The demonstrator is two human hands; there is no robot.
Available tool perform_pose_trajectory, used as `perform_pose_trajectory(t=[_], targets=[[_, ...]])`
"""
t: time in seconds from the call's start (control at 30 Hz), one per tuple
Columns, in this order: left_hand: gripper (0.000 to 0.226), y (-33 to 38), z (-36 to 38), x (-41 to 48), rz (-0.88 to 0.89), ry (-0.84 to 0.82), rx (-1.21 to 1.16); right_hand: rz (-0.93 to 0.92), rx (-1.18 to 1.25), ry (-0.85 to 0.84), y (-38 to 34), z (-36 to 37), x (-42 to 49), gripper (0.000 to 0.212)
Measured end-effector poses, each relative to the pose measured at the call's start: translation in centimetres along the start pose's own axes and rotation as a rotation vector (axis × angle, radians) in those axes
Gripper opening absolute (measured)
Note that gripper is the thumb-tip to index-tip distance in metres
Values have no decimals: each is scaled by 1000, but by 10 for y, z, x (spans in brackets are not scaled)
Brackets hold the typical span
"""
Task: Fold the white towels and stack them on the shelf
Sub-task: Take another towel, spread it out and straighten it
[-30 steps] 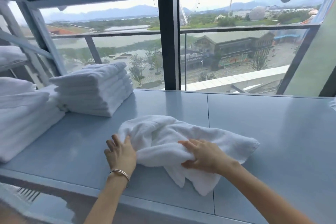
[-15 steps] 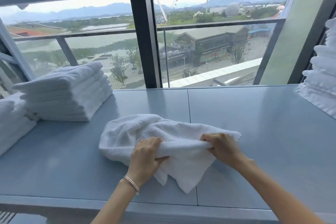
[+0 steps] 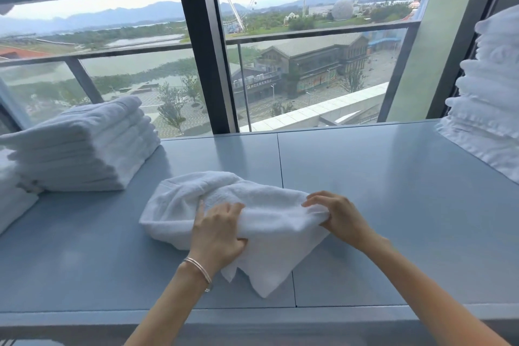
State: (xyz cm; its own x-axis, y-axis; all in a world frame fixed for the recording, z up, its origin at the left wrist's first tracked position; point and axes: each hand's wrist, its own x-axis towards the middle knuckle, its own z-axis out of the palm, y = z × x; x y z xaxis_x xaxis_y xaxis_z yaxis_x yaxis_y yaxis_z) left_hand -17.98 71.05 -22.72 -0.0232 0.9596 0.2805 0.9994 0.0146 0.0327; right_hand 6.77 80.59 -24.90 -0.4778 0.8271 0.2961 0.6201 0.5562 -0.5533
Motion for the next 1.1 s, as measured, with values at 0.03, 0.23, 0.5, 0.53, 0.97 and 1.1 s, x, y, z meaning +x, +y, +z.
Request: perform_pose_trajectory(t=[0.03,0.23,0.5,0.53,0.97,1.1], targets=[[58,11,0,3,26,-29,5,12,63,28,-8,3,2,36],[26,33,5,11,136,213,-162,-20,-82,-111,-19,5,8,53],[22,-40,-34,7,-239,508,-219,32,38,-92,-9,0,1,68],[23,-49,-34,4,-257,514,-187,21,96,-108,-14,5,3,69],[41,-63,5,-48,65,341,4,-111,267,-61,-75,70,33,51],[19,-66,18,-53,47,407,-57,-251,81,139,-72,54,48,54]])
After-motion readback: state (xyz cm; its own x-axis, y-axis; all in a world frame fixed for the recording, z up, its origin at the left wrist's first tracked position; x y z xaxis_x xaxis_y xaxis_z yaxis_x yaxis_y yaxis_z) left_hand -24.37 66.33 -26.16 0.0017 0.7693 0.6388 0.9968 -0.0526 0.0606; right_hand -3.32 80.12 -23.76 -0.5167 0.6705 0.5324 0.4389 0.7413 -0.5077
